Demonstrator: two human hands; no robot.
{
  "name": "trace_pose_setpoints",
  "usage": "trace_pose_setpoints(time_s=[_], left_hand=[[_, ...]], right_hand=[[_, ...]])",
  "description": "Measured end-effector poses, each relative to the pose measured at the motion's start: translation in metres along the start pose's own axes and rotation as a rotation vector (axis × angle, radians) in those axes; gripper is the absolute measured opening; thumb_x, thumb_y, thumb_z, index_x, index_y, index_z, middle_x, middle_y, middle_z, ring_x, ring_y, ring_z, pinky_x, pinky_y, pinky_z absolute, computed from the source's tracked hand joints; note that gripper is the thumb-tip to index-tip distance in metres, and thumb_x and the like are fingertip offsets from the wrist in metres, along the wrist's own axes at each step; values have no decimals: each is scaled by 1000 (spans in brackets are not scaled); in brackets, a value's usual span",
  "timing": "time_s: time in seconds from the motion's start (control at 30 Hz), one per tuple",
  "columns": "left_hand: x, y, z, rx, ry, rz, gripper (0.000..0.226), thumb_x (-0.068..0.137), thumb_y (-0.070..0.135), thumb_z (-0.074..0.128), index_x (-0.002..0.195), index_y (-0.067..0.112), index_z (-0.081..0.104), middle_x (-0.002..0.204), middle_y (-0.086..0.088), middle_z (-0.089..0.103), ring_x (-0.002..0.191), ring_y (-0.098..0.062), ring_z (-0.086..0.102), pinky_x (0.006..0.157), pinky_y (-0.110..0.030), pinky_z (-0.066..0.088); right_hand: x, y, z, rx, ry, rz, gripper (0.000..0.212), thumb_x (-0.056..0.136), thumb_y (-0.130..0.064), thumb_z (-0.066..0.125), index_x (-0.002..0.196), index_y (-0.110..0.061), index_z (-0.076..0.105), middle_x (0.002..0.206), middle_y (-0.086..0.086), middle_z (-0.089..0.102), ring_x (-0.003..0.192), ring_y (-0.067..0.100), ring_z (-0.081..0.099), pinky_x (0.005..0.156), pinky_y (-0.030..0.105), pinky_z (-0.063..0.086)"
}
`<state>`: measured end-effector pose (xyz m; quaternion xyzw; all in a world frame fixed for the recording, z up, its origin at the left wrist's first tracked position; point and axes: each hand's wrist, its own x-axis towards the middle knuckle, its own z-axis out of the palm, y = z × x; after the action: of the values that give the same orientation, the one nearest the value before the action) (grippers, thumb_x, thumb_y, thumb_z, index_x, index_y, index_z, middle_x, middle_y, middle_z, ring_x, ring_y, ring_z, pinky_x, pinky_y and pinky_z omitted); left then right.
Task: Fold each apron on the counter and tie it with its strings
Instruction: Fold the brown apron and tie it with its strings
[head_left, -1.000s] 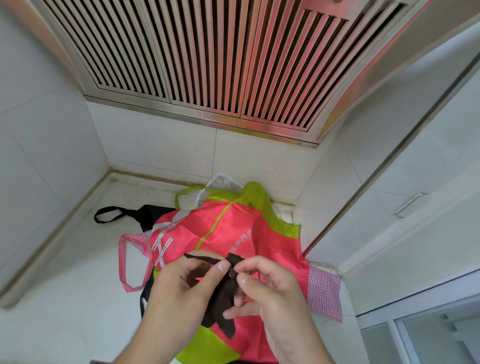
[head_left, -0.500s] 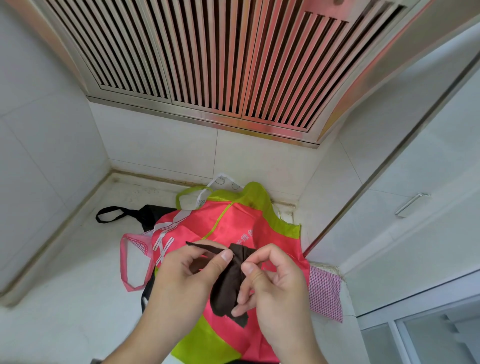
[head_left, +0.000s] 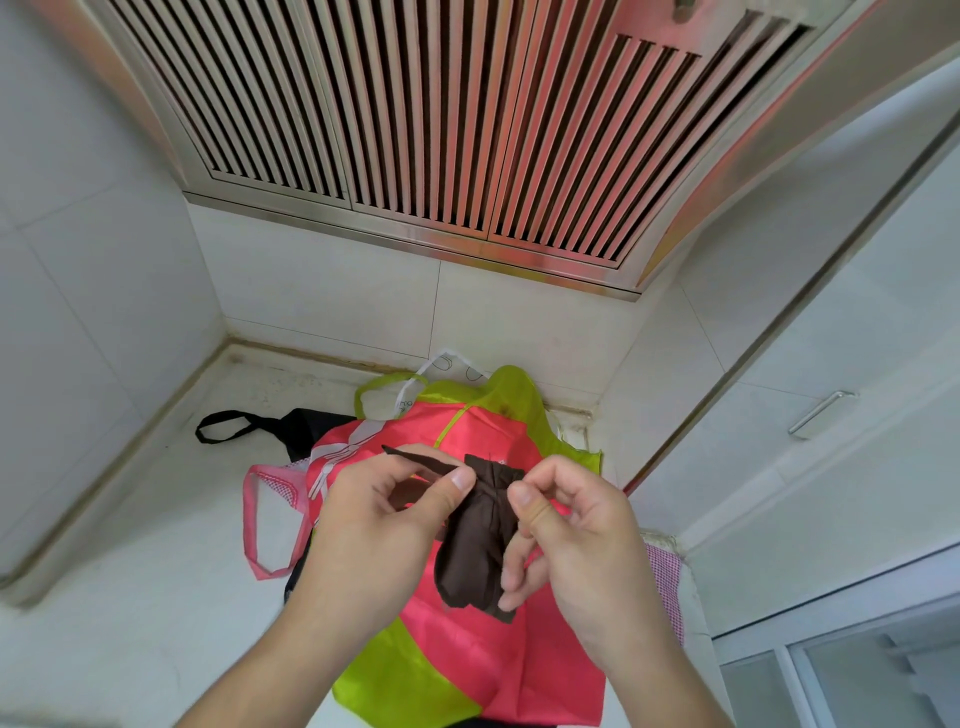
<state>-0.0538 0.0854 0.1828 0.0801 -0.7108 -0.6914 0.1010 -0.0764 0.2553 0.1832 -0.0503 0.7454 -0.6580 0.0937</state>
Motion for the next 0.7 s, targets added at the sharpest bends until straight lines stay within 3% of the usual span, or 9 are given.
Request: trace_pose_setpoints(time_s=[0.1,0.2,0.4,0.53,0.57,0.63,0.7], left_hand=[[0,2,1,-12,-8,0,16,93,7,73,82,15,80,75,-2,76,61,-9,66,58,-18,51],[2,2,-1,-69,46,-26,16,94,3,71,81,8,77,75,-8,74,64,-14,71,56,-25,57],[14,1,-9,-171,127,-115,12,97,0,67,87,-6,70,74,-20,69,65,-28,76,47,-30,56],[26,-4,-22,-231,215,-163,15,99,1,65,90,-11,65,83,-40,65,68,-35,77,50,-34,61],[28,-5,-24,-240,205,-177,17,99,2,65,91,-12,64,87,-43,64,70,-37,77,52,-35,62],[26,-8,-25,-238,166,-190,19,99,5,66,92,-13,64,89,-43,64,75,-40,77,57,-38,64],[23,-11,-23,-228,146,-182,21,97,9,69,91,-11,65,84,-38,67,76,-42,76,61,-40,65]], right_hand=[[-1,1,0,-23,-10,3,26,106,-19,58,80,-16,57,53,14,55,40,35,58,44,44,55],[-3,2,1,-195,-6,-41,32,110,-24,48,79,-22,53,53,12,56,41,34,61,48,43,52],[-4,4,-14,-480,30,-202,24,100,-34,49,82,-19,53,69,3,58,60,23,57,62,50,52],[-8,6,-34,-426,46,-128,31,105,-11,52,75,-19,55,68,8,60,57,23,67,61,33,56],[-8,7,-39,-370,58,-94,31,105,-8,52,75,-16,56,67,9,61,57,24,68,63,34,57],[-9,8,-47,-269,95,-59,27,104,-4,53,78,-8,58,67,9,64,57,27,68,66,39,58],[-10,6,-48,-186,117,-74,24,103,-1,54,79,-2,60,70,11,66,57,27,65,66,34,56]])
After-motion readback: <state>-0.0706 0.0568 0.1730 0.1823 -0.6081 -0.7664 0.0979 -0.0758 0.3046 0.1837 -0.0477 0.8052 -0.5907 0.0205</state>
